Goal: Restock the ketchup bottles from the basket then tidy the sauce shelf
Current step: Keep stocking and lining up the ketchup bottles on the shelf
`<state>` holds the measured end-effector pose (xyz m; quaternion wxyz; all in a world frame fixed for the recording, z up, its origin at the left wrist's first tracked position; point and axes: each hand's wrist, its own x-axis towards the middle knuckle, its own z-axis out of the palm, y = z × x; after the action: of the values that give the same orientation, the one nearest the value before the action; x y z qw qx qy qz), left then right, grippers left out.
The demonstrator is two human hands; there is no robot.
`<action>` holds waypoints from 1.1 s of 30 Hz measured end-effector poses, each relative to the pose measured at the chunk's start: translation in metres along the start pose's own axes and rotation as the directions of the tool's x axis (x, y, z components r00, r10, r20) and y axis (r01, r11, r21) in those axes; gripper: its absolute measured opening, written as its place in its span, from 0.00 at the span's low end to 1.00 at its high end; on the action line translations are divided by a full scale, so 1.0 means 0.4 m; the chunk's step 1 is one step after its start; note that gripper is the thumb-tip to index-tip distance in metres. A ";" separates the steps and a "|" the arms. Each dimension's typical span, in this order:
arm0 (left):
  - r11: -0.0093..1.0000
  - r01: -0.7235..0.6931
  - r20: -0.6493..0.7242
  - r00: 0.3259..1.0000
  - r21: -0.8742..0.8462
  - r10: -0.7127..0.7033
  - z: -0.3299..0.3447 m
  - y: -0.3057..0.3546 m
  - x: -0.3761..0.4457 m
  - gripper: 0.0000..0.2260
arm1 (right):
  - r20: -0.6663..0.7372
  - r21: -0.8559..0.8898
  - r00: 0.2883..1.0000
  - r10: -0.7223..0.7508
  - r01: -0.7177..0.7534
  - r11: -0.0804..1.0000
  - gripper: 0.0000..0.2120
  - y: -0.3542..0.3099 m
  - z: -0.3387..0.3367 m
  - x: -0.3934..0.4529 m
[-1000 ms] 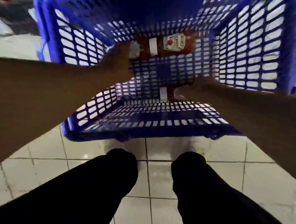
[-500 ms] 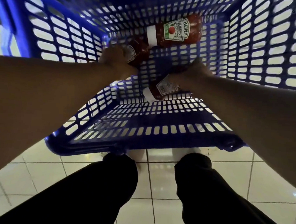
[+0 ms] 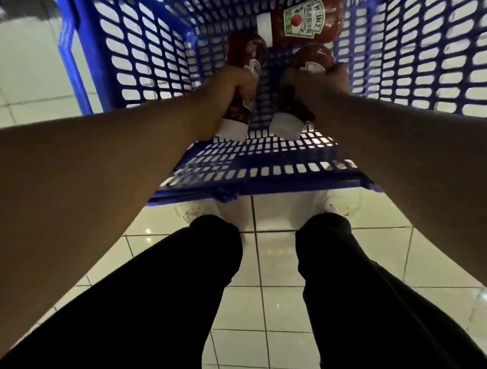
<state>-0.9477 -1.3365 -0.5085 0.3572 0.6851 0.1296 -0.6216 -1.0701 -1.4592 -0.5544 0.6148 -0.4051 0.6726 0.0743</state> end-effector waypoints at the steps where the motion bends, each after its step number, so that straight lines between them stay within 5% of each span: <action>1: 1.000 0.003 0.016 1.000 -0.012 -0.003 0.005 0.011 -0.044 0.10 | 0.062 0.039 0.997 0.043 -0.045 0.998 0.39 -0.016 -0.034 -0.038; 4: 0.997 0.007 0.106 0.994 -0.081 0.002 0.013 0.038 -0.200 0.15 | 0.364 0.126 0.927 0.093 -0.148 0.981 0.22 -0.085 -0.124 -0.177; 7: 0.989 -0.073 0.159 0.983 -0.128 0.093 0.038 0.096 -0.381 0.15 | 0.483 0.189 0.875 0.026 -0.133 0.973 0.10 -0.160 -0.210 -0.367; 12: 0.971 -0.133 0.259 0.948 -0.198 0.183 0.066 0.211 -0.714 0.17 | 0.518 0.294 0.848 -0.114 -0.052 0.954 0.19 -0.286 -0.325 -0.714; 20: 0.897 -0.363 0.181 0.893 -0.253 0.413 0.118 0.395 -1.285 0.14 | 0.467 0.498 0.809 -0.357 0.093 0.862 0.19 -0.536 -0.489 -1.245; 25: 0.769 -0.580 0.050 0.789 -0.267 0.612 0.143 0.485 -1.589 0.21 | 0.420 0.454 0.698 -0.580 0.392 0.800 0.26 -0.671 -0.573 -1.516; 33: 0.560 -0.797 -0.136 0.595 -0.226 0.792 0.138 0.616 -1.912 0.25 | 0.432 0.507 0.472 -0.768 0.577 0.640 0.32 -0.867 -0.652 -1.823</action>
<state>-0.9845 -1.3439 0.2958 0.6848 0.6218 -0.1079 -0.3643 -1.1107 -1.5136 0.2913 0.8274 -0.4955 0.2185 -0.1491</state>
